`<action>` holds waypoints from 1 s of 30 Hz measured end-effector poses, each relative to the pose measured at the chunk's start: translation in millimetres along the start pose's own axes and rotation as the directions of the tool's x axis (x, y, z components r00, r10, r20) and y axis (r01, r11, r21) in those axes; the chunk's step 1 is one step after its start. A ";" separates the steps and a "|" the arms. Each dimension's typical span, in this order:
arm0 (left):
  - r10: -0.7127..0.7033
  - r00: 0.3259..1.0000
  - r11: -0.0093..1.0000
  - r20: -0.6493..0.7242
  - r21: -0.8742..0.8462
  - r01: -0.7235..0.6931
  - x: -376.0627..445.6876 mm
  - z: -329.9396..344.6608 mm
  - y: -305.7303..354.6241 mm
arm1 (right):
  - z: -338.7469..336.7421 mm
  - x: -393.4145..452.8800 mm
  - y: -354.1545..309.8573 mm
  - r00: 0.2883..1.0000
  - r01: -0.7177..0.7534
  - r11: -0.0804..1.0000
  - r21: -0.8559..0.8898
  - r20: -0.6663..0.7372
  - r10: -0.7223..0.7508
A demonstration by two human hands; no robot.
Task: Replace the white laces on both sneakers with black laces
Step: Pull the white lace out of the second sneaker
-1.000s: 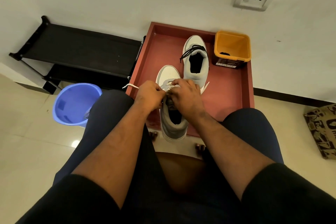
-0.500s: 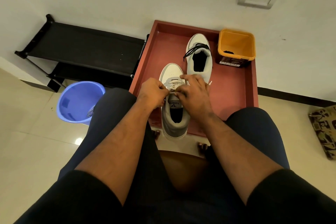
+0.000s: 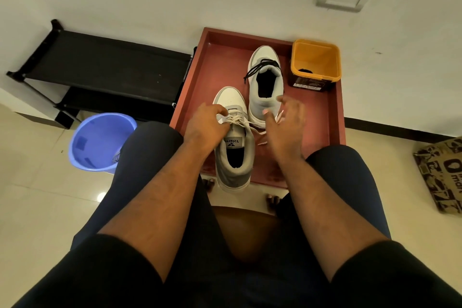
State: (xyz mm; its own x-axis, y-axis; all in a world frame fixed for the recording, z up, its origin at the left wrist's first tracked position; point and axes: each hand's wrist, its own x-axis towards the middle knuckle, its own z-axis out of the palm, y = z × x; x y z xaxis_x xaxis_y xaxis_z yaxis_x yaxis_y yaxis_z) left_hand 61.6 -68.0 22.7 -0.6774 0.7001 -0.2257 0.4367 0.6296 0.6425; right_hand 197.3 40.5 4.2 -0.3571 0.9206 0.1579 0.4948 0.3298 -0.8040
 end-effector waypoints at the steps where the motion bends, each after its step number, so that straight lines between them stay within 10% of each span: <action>1: 0.057 0.998 0.998 0.002 0.040 -0.057 -0.9 1.9 1.8 | 2.5 -4.2 -1.4 0.996 0.080 0.996 -0.028 0.053 -0.079; 7: 0.193 0.981 0.956 0.008 0.222 -0.190 -5.7 17.3 10.6 | 9.4 -8.5 3.8 0.909 0.148 0.987 -0.054 0.401 -0.115; 13: 0.259 0.961 0.939 -0.096 0.258 -0.227 -0.2 20.8 10.7 | 11.3 -5.4 7.9 0.905 0.136 0.990 -0.027 0.409 -0.113; 18: -0.012 0.945 0.998 -0.328 -0.062 -0.008 4.1 17.6 5.3 | 18.1 -3.7 12.7 0.909 0.056 0.998 -0.007 0.413 -0.048; 26: 0.190 0.980 0.944 -0.050 0.285 -0.169 2.6 20.5 8.2 | 18.9 -3.0 13.3 0.906 0.026 1.000 0.016 0.423 -0.031; 30: 0.179 0.972 0.975 -0.149 0.161 -0.155 5.7 25.9 6.4 | 18.2 -3.4 13.9 0.905 -0.010 0.999 0.033 0.426 -0.005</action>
State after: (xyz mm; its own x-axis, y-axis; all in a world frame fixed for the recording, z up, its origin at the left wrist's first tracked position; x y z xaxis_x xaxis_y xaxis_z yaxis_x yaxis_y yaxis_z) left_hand 75.9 -51.3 6.5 -0.6688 0.7434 0.0050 0.6259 0.5593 0.5435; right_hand 191.0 38.1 -17.9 -0.6629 0.7423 -0.0976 0.4719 0.3131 -0.8242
